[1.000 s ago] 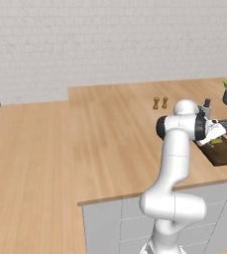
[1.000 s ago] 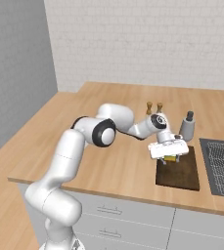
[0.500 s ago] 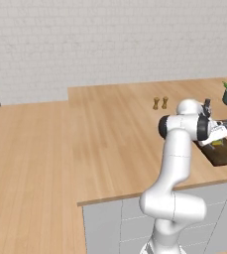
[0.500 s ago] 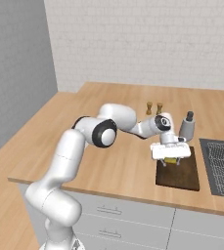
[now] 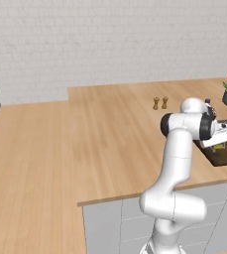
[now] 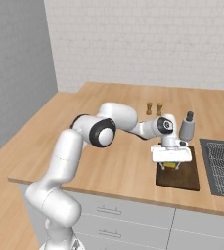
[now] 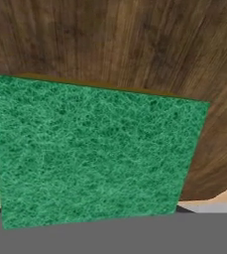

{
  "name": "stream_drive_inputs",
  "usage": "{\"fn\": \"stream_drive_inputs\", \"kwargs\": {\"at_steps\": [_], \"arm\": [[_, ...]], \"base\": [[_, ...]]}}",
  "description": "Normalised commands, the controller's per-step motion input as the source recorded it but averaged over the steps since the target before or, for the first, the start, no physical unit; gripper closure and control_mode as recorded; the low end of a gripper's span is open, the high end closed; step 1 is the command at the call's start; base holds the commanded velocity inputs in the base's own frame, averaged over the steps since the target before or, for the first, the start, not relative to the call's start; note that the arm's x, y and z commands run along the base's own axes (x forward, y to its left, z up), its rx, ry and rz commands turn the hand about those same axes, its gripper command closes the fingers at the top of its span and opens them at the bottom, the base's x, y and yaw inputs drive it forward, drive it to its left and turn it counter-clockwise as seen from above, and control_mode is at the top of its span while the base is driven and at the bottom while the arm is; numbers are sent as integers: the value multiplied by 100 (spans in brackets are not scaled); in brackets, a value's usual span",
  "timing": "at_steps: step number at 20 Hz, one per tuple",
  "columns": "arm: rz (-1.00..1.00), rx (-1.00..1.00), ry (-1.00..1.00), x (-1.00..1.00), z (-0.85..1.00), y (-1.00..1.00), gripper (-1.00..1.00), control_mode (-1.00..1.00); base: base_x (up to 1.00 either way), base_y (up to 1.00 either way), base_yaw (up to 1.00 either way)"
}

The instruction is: Pick up the sponge from the counter and clean the cutting board by briefly scrubbing or pressing down on the cutting board. Once finished, release the sponge.

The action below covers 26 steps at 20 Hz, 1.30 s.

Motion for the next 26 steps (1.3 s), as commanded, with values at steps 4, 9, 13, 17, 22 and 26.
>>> {"fn": "stream_drive_inputs", "kwargs": {"at_steps": [4,9,13,17,22,26], "arm": [[-7,0,7,-100,-88,12,100,-100],[-6,0,7,-100,-93,12,100,-100],[-5,0,7,-100,-91,5,100,-100],[-4,0,5,-100,-86,0,100,-100],[-2,0,4,-100,-53,-8,-100,-100],[0,5,3,-100,-4,-32,-100,-100]], "base": [[0,0,0],[0,0,0],[0,0,0],[0,0,0],[0,0,0],[0,0,0]]}}
